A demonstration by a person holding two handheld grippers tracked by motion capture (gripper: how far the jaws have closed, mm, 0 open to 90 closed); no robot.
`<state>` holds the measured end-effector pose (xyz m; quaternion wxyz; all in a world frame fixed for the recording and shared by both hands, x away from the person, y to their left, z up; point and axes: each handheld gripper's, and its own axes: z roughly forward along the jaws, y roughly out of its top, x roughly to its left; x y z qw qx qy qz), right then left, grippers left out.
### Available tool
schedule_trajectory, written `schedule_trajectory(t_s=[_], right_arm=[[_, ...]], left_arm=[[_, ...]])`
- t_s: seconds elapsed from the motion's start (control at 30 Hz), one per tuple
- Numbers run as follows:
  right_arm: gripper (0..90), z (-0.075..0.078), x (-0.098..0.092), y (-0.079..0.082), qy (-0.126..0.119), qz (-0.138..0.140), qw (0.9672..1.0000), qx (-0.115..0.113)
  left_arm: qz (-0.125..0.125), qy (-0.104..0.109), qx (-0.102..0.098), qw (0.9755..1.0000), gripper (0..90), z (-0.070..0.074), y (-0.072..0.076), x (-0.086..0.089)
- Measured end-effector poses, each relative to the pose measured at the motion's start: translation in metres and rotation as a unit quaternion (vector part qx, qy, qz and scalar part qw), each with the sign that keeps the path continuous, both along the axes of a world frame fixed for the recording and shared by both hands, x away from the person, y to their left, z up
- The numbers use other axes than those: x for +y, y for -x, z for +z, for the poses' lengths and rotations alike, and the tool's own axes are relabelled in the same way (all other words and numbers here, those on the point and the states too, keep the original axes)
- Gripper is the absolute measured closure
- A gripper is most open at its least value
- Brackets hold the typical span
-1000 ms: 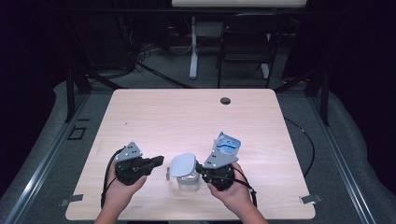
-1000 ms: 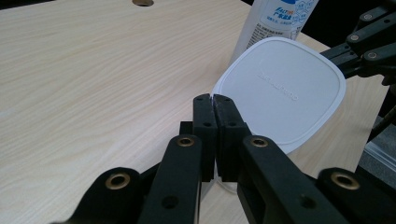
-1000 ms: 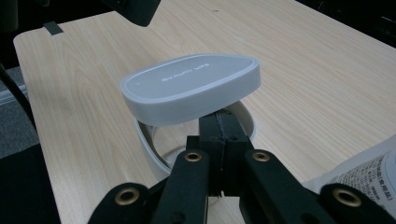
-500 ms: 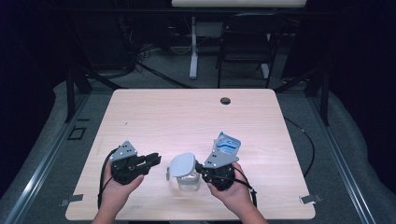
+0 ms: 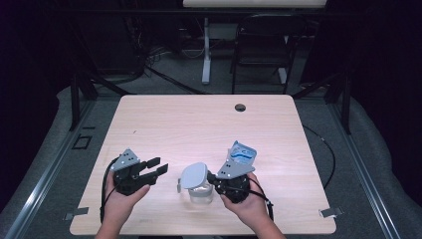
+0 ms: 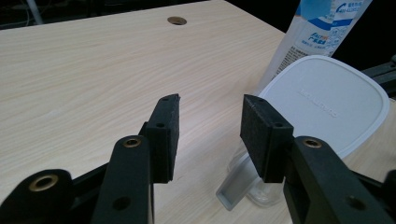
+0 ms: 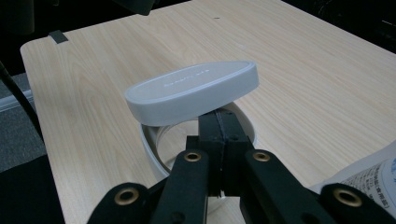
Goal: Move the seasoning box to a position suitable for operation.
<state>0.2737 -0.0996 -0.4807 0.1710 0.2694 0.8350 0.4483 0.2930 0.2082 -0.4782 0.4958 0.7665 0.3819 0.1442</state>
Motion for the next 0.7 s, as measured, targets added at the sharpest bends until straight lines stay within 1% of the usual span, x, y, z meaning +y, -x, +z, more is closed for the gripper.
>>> schedule_trajectory(t_s=[0.23, 0.37, 0.43, 0.7], right_arm=[[89.8, 0.003, 0.003, 0.002, -0.002, 0.006, 1.0, -0.003], [89.7, 0.005, 0.005, 0.002, -0.002, 0.008, 1.0, -0.004], [89.6, 0.006, 0.006, 0.002, -0.005, 0.009, 0.9999, -0.005], [89.5, 0.009, 0.01, 0.0, -0.004, 0.013, 0.9999, -0.006]], left_arm=[[0.005, -0.004, 0.004, 1.0, 56.1, -0.001, -0.001, 0.003], [0.009, -0.001, 0.004, 0.9999, 56.1, -0.001, -0.001, 0.005], [0.009, -0.002, 0.004, 0.9999, 56.2, -0.001, -0.002, 0.007], [0.016, -0.003, 0.005, 0.9999, 56.2, 0.0, -0.002, 0.011]])
